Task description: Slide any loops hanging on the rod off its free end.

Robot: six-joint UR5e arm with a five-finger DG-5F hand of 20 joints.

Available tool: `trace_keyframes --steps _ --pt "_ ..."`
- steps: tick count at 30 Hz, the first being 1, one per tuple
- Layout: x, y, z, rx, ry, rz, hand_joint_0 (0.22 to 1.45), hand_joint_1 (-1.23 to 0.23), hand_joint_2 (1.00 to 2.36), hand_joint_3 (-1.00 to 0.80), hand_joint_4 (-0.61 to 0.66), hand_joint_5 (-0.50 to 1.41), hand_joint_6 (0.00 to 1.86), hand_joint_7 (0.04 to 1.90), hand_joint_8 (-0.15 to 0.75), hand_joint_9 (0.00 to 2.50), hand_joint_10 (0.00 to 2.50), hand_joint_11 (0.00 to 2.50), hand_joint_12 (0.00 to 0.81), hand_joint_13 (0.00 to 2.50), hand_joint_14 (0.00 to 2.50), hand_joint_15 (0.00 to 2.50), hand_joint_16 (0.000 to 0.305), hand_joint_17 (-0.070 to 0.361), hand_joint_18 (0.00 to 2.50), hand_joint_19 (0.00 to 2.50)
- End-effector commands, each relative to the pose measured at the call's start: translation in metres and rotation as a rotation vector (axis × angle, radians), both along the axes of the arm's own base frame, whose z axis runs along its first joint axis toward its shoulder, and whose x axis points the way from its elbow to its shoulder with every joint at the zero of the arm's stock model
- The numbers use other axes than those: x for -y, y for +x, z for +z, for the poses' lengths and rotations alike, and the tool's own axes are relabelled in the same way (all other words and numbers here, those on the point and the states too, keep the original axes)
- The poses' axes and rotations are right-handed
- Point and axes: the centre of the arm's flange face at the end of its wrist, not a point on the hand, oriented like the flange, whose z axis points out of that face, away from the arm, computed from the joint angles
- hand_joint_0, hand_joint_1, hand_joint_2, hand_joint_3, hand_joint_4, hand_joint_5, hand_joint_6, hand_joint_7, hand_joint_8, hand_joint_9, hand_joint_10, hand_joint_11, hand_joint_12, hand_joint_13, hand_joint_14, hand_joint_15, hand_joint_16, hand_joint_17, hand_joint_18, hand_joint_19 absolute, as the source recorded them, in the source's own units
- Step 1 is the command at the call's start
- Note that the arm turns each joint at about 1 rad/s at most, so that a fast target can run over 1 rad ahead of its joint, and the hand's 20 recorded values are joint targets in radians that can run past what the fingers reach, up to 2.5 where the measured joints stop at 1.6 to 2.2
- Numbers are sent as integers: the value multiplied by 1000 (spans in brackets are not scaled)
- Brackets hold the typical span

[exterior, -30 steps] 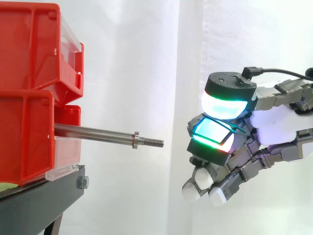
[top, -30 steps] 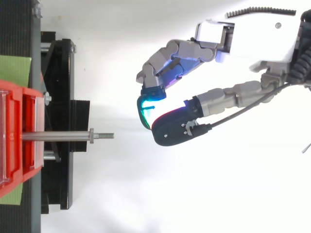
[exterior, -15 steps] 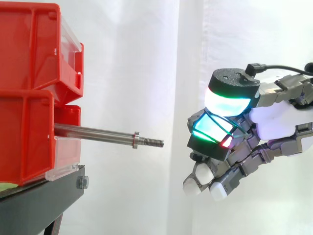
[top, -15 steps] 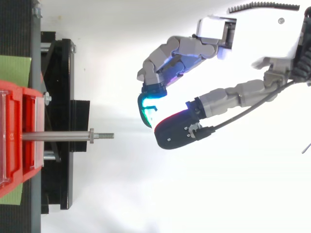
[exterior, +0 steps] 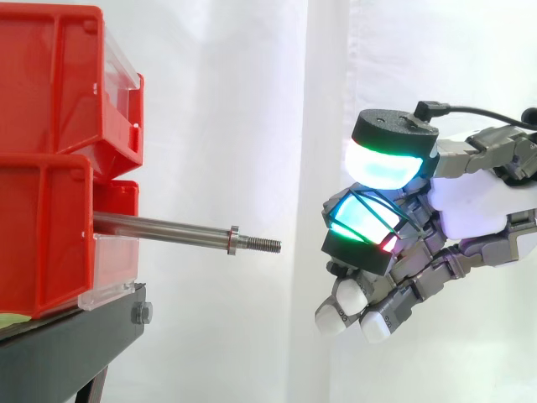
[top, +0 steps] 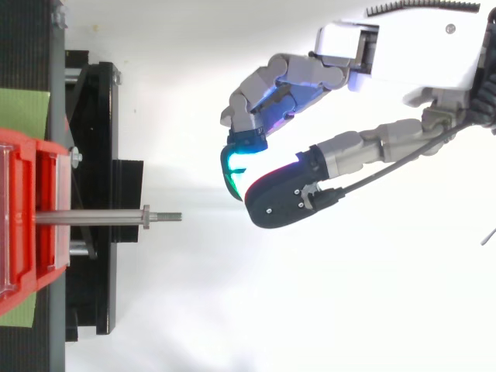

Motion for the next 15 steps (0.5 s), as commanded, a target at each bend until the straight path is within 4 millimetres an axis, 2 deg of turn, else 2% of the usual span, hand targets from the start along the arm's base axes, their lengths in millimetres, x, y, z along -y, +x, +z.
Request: trace_keyframes --steps 1,4,9,15 --pt "0 0 0 -1 0 1 550 -503 1012 -360 117 -124 866 1032 261 745 18 413 330 442 8 210 46 104 433 348" --pt "0 0 0 -1 0 1 550 -516 1015 -313 116 -120 862 1049 262 747 16 424 330 440 8 206 46 104 431 349" --pt "0 0 0 1 0 -2 532 -630 1023 -125 118 -110 869 1125 270 762 16 422 334 449 8 207 47 105 447 336" --pt "-1 0 0 1 0 -1 530 -673 1024 -81 96 -112 875 1124 268 754 16 417 335 456 8 205 47 106 457 336"
